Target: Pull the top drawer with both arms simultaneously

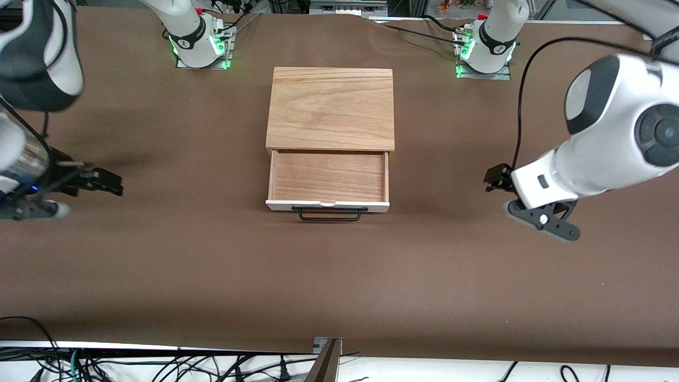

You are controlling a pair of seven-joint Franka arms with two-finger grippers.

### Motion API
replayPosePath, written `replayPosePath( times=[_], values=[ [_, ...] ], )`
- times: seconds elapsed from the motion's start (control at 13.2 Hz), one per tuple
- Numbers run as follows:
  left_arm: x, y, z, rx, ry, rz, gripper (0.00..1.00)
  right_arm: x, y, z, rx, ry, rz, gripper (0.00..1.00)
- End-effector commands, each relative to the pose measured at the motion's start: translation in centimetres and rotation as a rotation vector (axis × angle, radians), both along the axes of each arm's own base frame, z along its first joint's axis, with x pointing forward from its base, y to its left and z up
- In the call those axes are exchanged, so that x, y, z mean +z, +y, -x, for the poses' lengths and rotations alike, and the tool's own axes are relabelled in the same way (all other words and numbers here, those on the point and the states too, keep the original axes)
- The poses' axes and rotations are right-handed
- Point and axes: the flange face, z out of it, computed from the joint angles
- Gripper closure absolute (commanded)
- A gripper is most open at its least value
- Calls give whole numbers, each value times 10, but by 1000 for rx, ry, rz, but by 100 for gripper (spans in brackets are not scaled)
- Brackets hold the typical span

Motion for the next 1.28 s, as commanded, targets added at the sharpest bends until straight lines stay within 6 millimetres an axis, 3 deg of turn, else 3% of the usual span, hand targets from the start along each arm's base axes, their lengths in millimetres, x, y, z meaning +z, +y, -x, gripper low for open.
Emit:
replayPosePath(
  times=[0.0,0.08,0.15,0.3,0.45,0.53,0.75,1.21],
  values=[
    [24,52,54,71,-8,-52,0,29,-35,36,-43,-25,-7,0],
    [27,64,61,91,-27,-64,0,33,-41,48,-57,-22,-12,0],
    [27,80,69,127,-37,-71,0,33,-36,56,-55,-16,-17,0],
    [33,94,97,201,-88,-68,0,35,-24,65,-45,-4,-22,0],
    [34,91,117,276,-107,-69,0,36,-15,69,-106,9,-27,0],
    [35,92,117,270,-102,-68,0,35,-8,69,-113,11,-29,0],
    [45,88,115,256,-119,-59,0,30,-12,65,-111,18,-29,0],
    [44,91,113,265,-116,-58,0,32,-13,60,-113,12,-28,0]
  ],
)
